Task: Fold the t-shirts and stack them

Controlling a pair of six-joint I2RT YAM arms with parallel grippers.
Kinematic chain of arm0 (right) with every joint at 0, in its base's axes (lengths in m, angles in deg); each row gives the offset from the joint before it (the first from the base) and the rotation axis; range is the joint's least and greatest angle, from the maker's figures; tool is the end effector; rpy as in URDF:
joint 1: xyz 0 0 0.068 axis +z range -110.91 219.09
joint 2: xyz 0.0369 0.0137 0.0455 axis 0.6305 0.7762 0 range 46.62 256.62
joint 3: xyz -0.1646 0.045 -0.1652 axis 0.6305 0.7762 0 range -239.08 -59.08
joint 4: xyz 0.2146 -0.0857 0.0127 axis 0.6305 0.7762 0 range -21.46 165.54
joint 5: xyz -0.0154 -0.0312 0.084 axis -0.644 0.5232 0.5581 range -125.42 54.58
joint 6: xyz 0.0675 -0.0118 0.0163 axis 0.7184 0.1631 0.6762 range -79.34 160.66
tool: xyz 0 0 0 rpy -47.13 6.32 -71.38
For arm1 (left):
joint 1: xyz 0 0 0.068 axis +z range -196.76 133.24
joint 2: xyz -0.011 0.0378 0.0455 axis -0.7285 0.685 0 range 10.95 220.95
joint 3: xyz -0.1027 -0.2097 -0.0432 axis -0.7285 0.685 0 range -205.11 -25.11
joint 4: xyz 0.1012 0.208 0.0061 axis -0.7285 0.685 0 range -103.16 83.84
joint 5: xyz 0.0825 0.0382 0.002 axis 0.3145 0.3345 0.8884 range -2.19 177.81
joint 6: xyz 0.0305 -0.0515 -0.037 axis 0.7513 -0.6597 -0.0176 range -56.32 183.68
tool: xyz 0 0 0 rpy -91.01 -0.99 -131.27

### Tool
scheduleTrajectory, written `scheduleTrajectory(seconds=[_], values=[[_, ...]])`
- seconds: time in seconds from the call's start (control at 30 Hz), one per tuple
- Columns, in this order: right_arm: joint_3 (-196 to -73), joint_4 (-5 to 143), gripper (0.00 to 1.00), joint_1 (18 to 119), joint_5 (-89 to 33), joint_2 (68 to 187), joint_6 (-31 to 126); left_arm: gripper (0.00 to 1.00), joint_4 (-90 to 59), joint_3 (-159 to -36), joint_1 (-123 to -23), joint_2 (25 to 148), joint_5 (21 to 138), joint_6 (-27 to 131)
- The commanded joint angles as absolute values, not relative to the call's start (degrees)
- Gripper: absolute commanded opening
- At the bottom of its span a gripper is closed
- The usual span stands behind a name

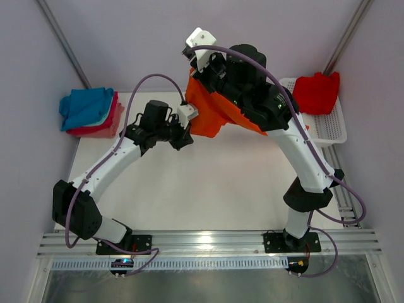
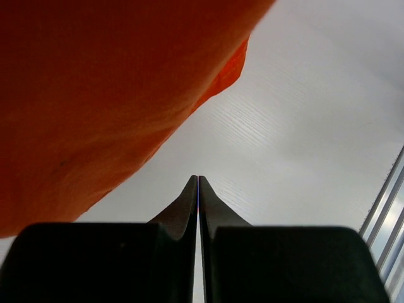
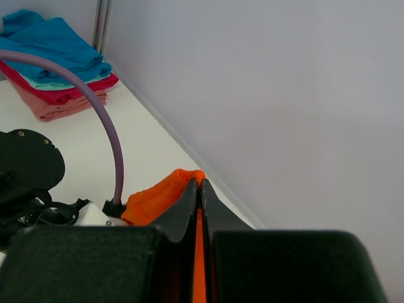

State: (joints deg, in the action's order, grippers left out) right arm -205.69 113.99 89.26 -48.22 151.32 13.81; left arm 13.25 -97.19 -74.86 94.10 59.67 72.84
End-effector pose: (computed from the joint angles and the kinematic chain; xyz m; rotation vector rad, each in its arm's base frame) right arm 0.2185 0.2420 0.5119 -0.8771 1.3771 0.1301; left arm 0.2625 -0.1710 0.2812 0.9664 2.0104 -0.7267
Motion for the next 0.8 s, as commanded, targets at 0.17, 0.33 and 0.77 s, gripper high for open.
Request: scheduleTrajectory(seconds=[0.17,0.33,0.77], values=[[-204.28,109.67,0.03,89.71,-52.47,149.19,12.1,0.0,13.11,-102.71,-70.86,91.37,70.39,72.55],[-200.95,109.41,0.03,89.71,-52.82,148.57,12.27,0.0,14.08,-110.8,-63.65,90.05,74.01,69.75],[-196.73,109.84,0.03,89.63,-46.88,149.36,15.52,0.99,11.71,-105.1,-55.64,87.5,72.67,67.98]])
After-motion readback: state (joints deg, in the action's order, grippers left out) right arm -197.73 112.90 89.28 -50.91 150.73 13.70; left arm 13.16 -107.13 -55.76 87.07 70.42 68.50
